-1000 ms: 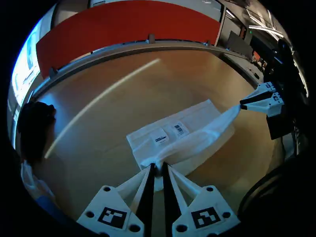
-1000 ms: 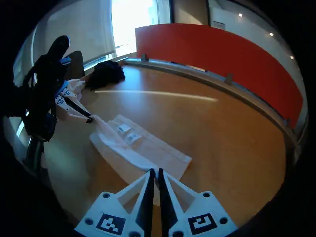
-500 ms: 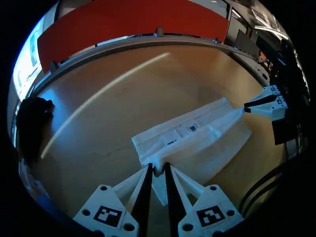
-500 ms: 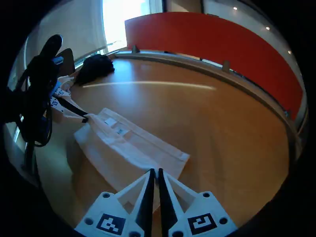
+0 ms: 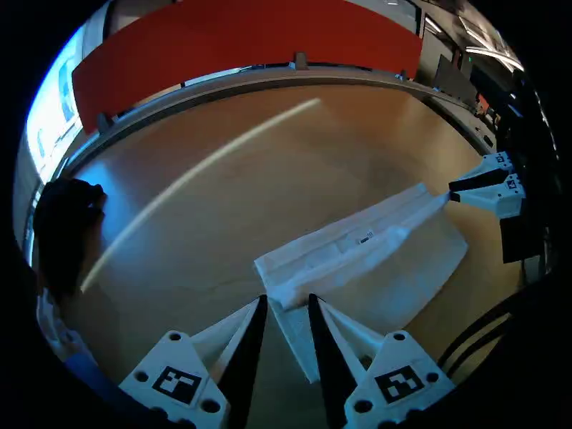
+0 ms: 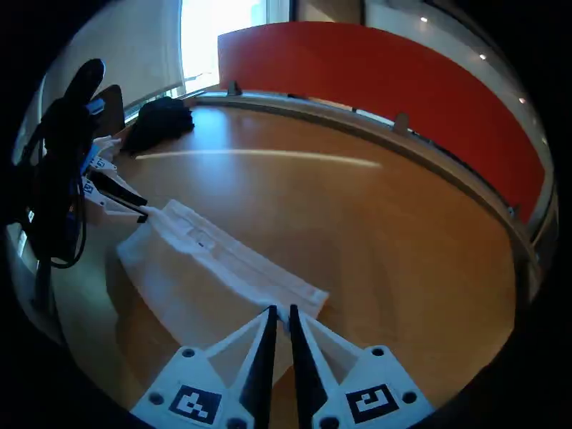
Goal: Fold towel
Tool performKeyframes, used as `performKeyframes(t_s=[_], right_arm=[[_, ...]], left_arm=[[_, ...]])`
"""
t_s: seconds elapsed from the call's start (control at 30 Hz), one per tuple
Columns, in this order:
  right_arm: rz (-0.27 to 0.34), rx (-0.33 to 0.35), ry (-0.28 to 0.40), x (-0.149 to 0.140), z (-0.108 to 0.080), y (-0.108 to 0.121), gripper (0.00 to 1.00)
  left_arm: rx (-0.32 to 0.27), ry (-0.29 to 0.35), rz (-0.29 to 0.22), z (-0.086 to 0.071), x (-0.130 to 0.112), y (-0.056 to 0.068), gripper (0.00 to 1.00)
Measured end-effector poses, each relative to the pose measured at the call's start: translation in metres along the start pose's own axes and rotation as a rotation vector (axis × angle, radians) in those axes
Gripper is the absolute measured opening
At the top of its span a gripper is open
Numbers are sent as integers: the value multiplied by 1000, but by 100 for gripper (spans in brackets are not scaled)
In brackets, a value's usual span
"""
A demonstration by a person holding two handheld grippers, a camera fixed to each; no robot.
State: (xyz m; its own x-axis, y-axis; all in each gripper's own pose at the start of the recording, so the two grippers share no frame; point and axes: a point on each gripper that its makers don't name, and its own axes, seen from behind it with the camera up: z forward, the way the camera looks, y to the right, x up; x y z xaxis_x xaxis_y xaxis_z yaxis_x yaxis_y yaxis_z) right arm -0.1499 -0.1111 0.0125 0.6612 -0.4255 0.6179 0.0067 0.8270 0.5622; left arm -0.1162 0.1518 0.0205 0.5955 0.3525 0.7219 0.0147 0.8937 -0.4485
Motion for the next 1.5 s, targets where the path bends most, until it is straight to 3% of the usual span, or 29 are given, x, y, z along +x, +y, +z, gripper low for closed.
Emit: performKeyframes(t_s=[0.07, 0.27, 0.4, 0.87, 1.5], right_arm=[[1, -16, 5, 3, -2, 4, 31], [13, -33, 19, 6, -9, 10, 78], [23, -36, 24, 3, -15, 11, 91], [28, -39, 29, -12, -33, 4, 92], [60, -53, 22, -48, -65, -11, 92]], left_arm=[[6, 5, -1, -3, 1, -2, 54], [21, 22, -15, -12, 1, -11, 80], [19, 31, -33, -17, 1, -12, 81], [13, 48, -43, -31, -7, -5, 81], [65, 53, -106, -69, -56, 0, 81]])
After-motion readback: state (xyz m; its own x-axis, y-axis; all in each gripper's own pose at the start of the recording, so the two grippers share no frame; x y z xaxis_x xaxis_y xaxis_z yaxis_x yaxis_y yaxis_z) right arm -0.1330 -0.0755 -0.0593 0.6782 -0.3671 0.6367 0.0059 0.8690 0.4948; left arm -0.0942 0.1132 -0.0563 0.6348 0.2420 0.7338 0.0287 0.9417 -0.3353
